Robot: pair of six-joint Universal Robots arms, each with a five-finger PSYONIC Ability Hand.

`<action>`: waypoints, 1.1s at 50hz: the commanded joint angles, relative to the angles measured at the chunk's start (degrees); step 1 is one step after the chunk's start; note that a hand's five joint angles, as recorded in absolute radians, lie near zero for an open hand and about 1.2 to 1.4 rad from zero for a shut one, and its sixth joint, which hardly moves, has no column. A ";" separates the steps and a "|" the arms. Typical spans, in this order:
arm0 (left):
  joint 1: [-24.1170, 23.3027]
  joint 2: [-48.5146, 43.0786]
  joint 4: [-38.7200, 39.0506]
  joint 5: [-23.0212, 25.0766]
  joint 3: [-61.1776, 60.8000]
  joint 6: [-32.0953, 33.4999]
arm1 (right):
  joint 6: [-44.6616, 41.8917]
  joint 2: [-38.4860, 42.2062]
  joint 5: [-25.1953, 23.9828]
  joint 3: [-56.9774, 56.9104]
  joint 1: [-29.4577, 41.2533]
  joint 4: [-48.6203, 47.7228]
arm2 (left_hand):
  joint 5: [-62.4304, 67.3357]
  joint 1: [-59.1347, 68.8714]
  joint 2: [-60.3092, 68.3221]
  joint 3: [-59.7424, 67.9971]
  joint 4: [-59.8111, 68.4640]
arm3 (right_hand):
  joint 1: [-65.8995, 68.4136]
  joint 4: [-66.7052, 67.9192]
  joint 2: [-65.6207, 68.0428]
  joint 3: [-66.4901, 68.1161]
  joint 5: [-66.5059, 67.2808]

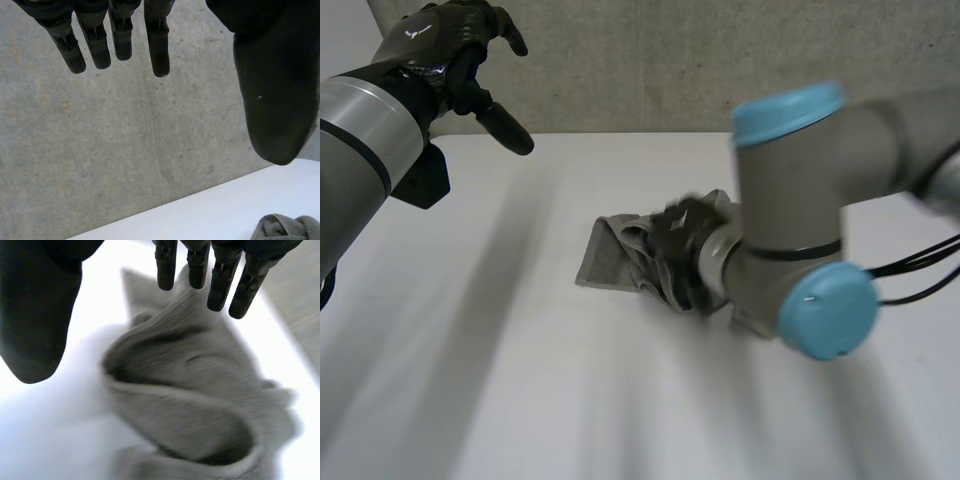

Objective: Fold the towel.

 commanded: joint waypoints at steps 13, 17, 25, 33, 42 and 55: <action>-0.39 -0.71 -0.17 0.05 -0.16 -0.11 | 24.28 -31.69 0.68 29.85 -18.16 -37.22 | -2.71 -4.20 -3.54 -3.27 -3.83 | -3.97 -4.20 -3.85 -3.82 -3.41; -0.57 -0.80 -0.26 -0.04 -0.16 -0.02 | 24.19 -30.90 2.71 28.44 -18.52 -34.58 | -2.71 -4.20 -3.54 -3.27 -3.83 | -3.97 -4.20 -3.85 -3.82 -3.41; -0.66 -1.06 -0.26 -0.04 -0.42 -0.02 | 24.72 -26.51 3.50 23.79 -18.78 -26.06 | -2.88 -4.37 -3.70 -3.43 -4.00 | -3.97 -4.20 -3.85 -3.82 -3.41; -0.66 -1.06 -0.26 -0.04 -0.33 -0.02 | 24.46 -25.71 3.59 21.94 -18.96 -23.16 | -2.71 -4.20 -3.54 -3.27 -3.83 | -3.97 -4.20 -3.85 -3.82 -3.41; -0.66 -1.24 -0.26 -0.04 -0.33 -0.02 | 24.55 -25.71 3.59 21.24 -18.87 -21.75 | -2.88 -4.37 -3.70 -3.43 -4.00 | -3.97 -4.20 -3.85 -3.82 -3.41; -0.66 -2.99 -0.43 -0.21 0.11 0.07 | 24.81 -27.38 3.41 22.73 -18.87 -23.68 | -2.72 -4.21 -3.54 -3.27 -3.84 | -3.97 -4.20 -3.85 -3.82 -3.41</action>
